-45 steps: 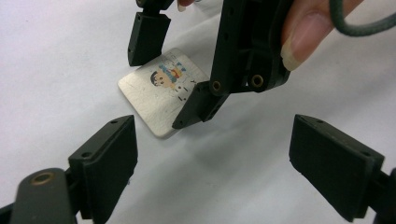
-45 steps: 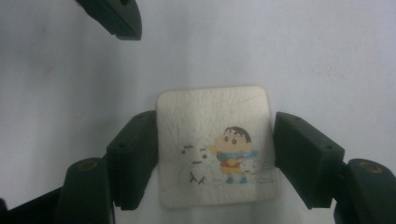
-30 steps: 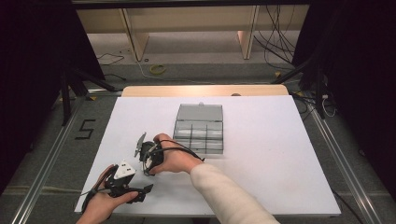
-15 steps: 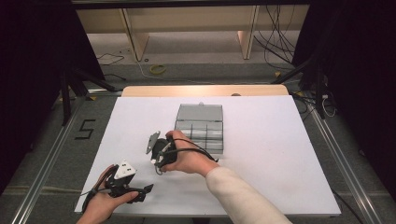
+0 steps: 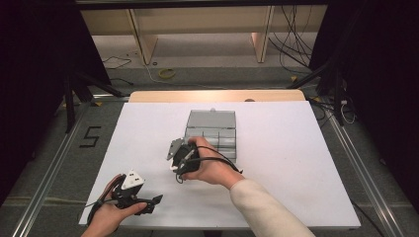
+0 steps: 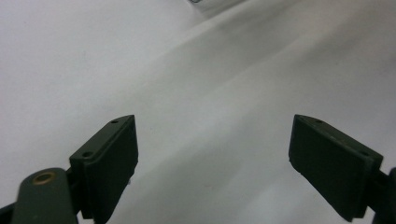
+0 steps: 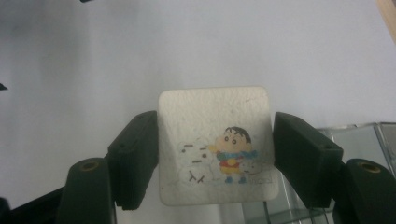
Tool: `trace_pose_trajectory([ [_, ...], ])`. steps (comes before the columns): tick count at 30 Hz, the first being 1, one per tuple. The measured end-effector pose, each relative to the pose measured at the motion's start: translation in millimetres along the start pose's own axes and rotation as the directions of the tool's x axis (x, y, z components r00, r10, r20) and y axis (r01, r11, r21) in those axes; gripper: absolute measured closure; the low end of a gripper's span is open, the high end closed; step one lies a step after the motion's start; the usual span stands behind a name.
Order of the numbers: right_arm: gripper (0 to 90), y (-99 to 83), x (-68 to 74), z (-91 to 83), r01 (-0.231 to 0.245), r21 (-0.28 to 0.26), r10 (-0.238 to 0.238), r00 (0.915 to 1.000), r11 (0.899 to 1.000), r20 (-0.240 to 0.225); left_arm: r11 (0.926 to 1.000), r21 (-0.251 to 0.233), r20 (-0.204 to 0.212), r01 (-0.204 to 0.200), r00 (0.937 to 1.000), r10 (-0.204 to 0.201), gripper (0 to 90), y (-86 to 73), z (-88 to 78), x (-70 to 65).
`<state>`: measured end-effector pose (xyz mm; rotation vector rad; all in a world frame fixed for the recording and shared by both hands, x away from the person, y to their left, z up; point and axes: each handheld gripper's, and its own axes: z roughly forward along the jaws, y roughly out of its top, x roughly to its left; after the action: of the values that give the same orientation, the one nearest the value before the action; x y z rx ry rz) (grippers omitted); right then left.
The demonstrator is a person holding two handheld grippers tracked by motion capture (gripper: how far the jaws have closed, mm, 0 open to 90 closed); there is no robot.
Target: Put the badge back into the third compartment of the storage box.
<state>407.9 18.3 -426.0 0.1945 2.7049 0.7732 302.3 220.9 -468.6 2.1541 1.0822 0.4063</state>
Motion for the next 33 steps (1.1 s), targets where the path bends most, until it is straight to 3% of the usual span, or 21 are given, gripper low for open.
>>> trace_pose_trajectory([
  [13,33.8,-25.5,-17.8,-25.8,-0.027,0.005,0.026,0.9971,1.000,0.072,1.0000,0.001,0.000,-0.001,1.0000,0.001,15.4,0.6,0.2,-0.5],
  [33,33.8,-52.9,-45.2,-44.6,-0.051,0.046,0.044,0.9881,0.998,0.148,1.0000,-0.003,0.002,0.006,1.0000,-0.006,15.4,0.5,0.7,-0.7],
])
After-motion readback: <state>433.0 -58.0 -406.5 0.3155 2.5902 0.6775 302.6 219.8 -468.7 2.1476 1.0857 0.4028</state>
